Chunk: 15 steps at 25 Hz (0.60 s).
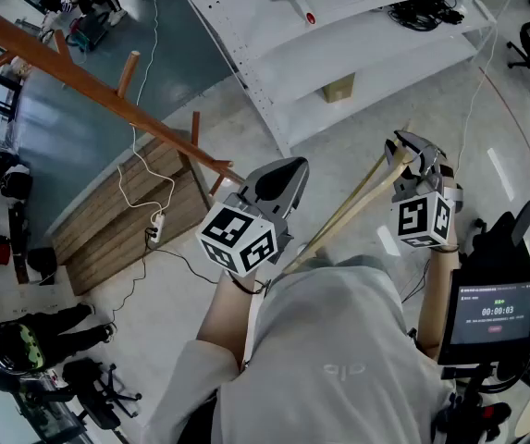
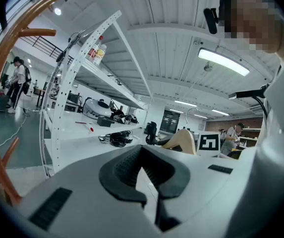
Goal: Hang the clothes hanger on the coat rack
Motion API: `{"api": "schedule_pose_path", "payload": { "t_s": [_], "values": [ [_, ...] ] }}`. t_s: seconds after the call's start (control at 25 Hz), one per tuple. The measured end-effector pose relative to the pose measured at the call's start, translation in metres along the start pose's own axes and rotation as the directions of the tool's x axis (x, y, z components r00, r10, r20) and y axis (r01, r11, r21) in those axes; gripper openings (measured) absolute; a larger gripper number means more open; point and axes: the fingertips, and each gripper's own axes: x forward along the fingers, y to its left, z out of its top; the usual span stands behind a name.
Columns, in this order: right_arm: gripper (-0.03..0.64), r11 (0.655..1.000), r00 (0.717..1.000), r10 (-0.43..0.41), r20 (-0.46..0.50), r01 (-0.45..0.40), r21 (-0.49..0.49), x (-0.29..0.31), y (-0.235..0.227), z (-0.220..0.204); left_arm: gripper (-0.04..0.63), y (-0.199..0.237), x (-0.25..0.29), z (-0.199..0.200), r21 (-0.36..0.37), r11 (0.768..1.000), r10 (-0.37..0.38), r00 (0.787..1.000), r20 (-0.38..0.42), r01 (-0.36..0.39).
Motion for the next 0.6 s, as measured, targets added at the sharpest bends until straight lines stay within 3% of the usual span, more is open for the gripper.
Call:
{"api": "schedule_pose_path", "payload": {
  "t_s": [0.36, 0.6],
  "values": [
    [0.097, 0.995, 0.993, 0.091, 0.08, -0.088, -0.047, 0.069, -0.005, 0.044, 0.002, 0.052, 0.003, 0.013, -0.041, 0.995, 0.089, 0.996, 0.018, -0.088],
    [0.097, 0.971, 0.957, 0.218, 0.189, -0.192, -0.146, 0.116, 0.01, 0.092, 0.002, 0.08, -0.012, 0.021, -0.089, 0.973, 0.218, 0.974, 0.067, -0.212]
  ]
}}
